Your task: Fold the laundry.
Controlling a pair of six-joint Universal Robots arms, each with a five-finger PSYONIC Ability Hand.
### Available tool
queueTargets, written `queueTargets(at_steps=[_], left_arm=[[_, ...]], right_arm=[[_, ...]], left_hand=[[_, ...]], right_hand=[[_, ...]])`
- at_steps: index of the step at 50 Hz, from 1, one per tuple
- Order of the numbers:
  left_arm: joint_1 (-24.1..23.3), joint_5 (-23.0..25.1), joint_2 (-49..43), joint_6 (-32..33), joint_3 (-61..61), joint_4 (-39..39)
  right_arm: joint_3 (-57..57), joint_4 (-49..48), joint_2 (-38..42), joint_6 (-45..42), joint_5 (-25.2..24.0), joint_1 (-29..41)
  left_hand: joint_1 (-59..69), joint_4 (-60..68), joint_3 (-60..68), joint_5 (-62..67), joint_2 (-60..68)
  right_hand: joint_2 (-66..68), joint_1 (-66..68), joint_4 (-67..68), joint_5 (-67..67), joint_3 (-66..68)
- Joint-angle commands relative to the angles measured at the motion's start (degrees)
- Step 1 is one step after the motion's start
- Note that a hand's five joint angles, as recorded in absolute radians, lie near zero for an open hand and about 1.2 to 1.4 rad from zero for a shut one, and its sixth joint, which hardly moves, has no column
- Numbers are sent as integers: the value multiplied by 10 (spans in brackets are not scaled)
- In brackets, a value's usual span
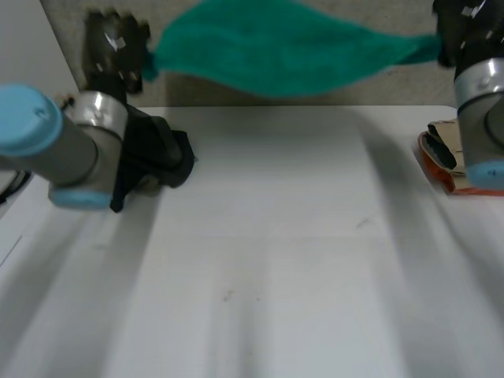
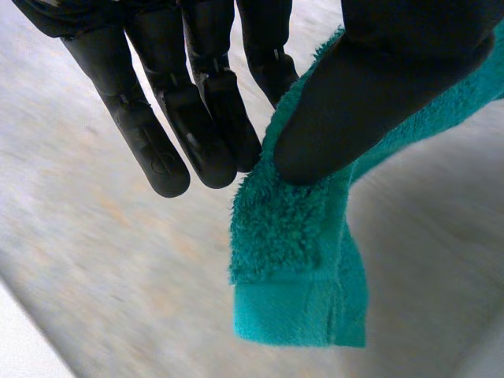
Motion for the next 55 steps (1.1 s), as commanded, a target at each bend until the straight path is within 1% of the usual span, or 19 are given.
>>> queueTargets(at_steps=[1, 7, 11, 12, 15, 16, 18, 19, 20, 23, 26, 29, 33, 38, 43, 48, 51, 52, 55], left_arm=[[-34, 29, -48, 7, -81, -5], [-37, 31, -15, 20, -193, -76], [-35, 29, 62, 53, -257, -177], [-34, 27, 91, 70, -279, -229], [-34, 25, 135, 98, -310, -322], [-34, 20, 169, 114, -329, -395], [-34, 12, 198, 121, -346, -470], [-34, 12, 211, 124, -354, -501], [-40, 15, 233, 127, -369, -566], [-42, 19, 259, 129, -385, -617], [-50, 20, 269, 129, -385, -610], [-56, 18, 263, 126, -369, -568], [-55, 11, 224, 125, -338, -511], [-46, -7, 166, 125, -291, -467], [-44, -14, 133, 124, -261, -454], [-44, -14, 94, 131, -180, -393], [-44, -12, 72, 134, -78, -328], [-44, -11, 65, 134, -48, -311], [-42, -3, 38, 128, 74, -223]], right_arm=[[82, 59, 31, -9, -17, -2], [142, 150, 24, -35, -22, -17], [211, 213, -26, -127, -26, -63], [227, 227, -42, -149, -27, -70], [283, 299, -103, -244, -20, -93], [297, 322, -116, -268, -20, -101], [323, 371, -144, -311, -17, -116], [352, 425, -175, -353, -15, -134], [361, 447, -188, -369, -16, -142], [391, 505, -224, -394, -32, -172], [401, 510, -229, -388, -45, -186], [404, 493, -229, -369, -55, -181], [393, 436, -219, -324, -61, -171], [356, 344, -154, -277, -56, -126], [326, 318, -111, -269, -56, -92], [231, 267, -81, -219, -32, -73], [157, 246, -79, -180, -6, -59], [102, 230, -81, -149, 13, -56], [25, 191, -84, -96, 35, -55]], left_hand=[[138, 109, 114, 117, 110], [138, 109, 114, 117, 110], [138, 109, 114, 117, 110], [138, 109, 114, 117, 110], [138, 109, 114, 117, 110], [138, 109, 114, 117, 110], [138, 109, 114, 117, 110], [138, 109, 114, 117, 110], [138, 109, 114, 117, 110], [138, 109, 114, 117, 110], [138, 109, 114, 117, 110], [138, 109, 114, 117, 110], [138, 109, 114, 117, 110], [138, 109, 114, 117, 110], [138, 109, 114, 117, 110], [138, 109, 114, 117, 110], [138, 109, 114, 117, 110], [138, 109, 114, 117, 110], [138, 109, 114, 117, 110]], right_hand=[[125, 153, 112, 126, 116], [125, 153, 112, 126, 116], [125, 153, 112, 126, 116], [125, 153, 112, 126, 116], [125, 153, 112, 126, 116], [125, 153, 112, 126, 116], [125, 153, 112, 126, 116], [125, 153, 112, 126, 116], [125, 153, 112, 126, 116], [125, 153, 112, 126, 116], [125, 153, 112, 126, 116], [125, 153, 112, 126, 116], [125, 153, 112, 126, 116], [125, 153, 112, 126, 116], [125, 153, 112, 126, 116], [125, 153, 112, 126, 116], [125, 153, 112, 126, 116], [125, 153, 112, 126, 116], [125, 153, 112, 126, 116]])
